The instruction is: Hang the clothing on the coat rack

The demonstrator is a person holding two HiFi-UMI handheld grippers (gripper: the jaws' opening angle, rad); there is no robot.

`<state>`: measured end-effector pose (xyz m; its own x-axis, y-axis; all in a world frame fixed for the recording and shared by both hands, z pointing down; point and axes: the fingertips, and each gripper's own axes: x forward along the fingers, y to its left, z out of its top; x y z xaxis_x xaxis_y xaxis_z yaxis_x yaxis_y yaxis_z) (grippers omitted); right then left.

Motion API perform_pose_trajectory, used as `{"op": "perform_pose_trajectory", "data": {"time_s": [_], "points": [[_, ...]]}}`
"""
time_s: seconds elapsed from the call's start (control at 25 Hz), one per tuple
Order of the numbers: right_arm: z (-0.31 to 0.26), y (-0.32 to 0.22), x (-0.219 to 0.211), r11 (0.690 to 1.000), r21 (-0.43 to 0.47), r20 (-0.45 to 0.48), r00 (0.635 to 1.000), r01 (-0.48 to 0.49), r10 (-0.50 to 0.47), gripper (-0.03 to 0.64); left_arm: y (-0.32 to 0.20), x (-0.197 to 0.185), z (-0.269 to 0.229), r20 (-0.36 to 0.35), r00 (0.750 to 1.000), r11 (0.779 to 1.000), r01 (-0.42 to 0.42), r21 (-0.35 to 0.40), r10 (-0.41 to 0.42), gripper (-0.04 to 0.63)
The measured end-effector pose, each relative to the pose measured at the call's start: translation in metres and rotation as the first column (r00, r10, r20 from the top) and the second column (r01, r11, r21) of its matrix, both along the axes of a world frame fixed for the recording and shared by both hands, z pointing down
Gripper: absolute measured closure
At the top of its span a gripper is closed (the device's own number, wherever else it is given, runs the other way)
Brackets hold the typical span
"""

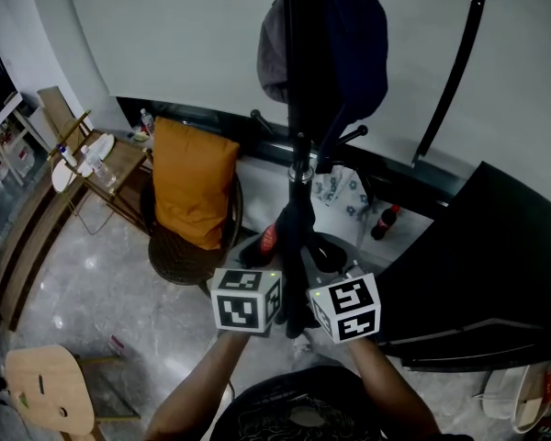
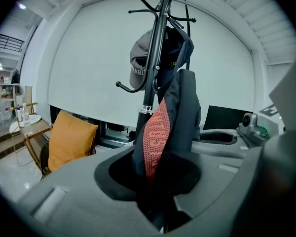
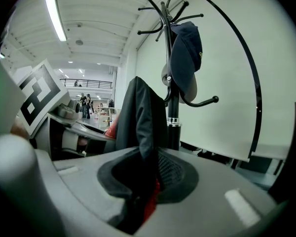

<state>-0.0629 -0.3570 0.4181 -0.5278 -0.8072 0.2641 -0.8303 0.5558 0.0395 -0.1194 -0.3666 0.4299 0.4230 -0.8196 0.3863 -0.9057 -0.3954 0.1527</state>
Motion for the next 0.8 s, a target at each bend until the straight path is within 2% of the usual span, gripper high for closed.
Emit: {"op": "perform_pose_trajectory", "data": {"time_s": [0.8], "points": [[-0.014, 0.033, 0.009, 1.000, 0.019, 0.033, 0.999, -0.021, 0.020, 0.543, 0.034, -0.002, -0.012, -0.002, 1.000, 1.000, 0.006, 0.027, -0.006, 0.486]]}}
